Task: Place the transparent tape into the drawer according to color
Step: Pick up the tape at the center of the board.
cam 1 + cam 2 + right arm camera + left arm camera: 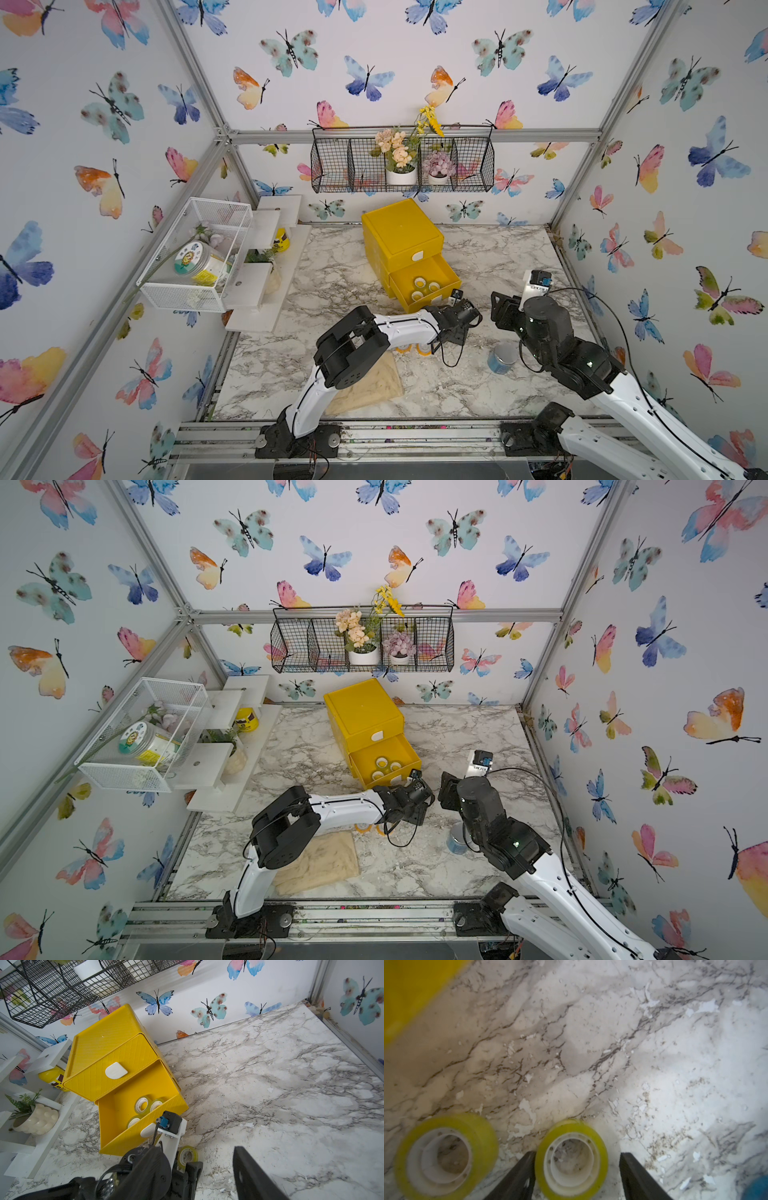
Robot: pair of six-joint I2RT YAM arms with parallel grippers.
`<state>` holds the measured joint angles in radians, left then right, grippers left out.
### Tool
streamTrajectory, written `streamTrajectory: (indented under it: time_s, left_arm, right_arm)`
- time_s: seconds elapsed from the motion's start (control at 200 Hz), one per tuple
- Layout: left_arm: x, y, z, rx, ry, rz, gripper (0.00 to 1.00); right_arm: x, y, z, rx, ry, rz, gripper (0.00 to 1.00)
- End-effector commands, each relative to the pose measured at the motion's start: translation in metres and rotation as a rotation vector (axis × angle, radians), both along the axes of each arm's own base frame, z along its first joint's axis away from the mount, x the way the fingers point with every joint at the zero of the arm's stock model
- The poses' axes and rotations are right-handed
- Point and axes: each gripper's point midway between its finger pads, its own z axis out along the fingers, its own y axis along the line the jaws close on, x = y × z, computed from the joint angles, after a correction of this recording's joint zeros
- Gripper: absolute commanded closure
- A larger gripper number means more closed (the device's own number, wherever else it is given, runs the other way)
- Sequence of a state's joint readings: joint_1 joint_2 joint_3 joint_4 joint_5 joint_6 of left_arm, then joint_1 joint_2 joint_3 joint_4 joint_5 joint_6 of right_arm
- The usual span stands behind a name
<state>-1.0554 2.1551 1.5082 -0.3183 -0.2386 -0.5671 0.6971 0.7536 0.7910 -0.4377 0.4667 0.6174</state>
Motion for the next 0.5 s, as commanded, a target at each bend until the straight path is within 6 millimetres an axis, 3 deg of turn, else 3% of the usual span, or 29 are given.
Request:
streamTrajectory:
  time_s: [0.0, 0.115, 0.26, 0.345, 0.496]
  left_arm:
    - [-0.011, 0.029, -0.044, 0.153, 0.064, -0.001, 0.36]
    - [-0.012, 0.03, -0.045, 0.16, 0.057, -0.005, 0.37]
    - [-0.017, 0.032, -0.045, 0.148, 0.073, -0.018, 0.48]
    - [-0.022, 0.031, -0.037, 0.114, 0.077, -0.026, 0.54]
    - [-0.031, 0.031, -0.011, 0.044, 0.089, -0.039, 0.54]
  right_arm:
    - [-0.001, -0.009, 0.003, -0.019, -0.009, -0.032, 0.4]
    - [-0.002, -0.01, 0.004, -0.017, -0.013, -0.033, 0.4]
    - [-0.001, -0.009, 0.003, -0.019, -0.01, -0.034, 0.4]
    - [-0.001, -0.009, 0.001, -0.023, -0.006, -0.035, 0.4]
    - [0.0, -0.009, 0.0, -0.023, -0.005, -0.036, 0.4]
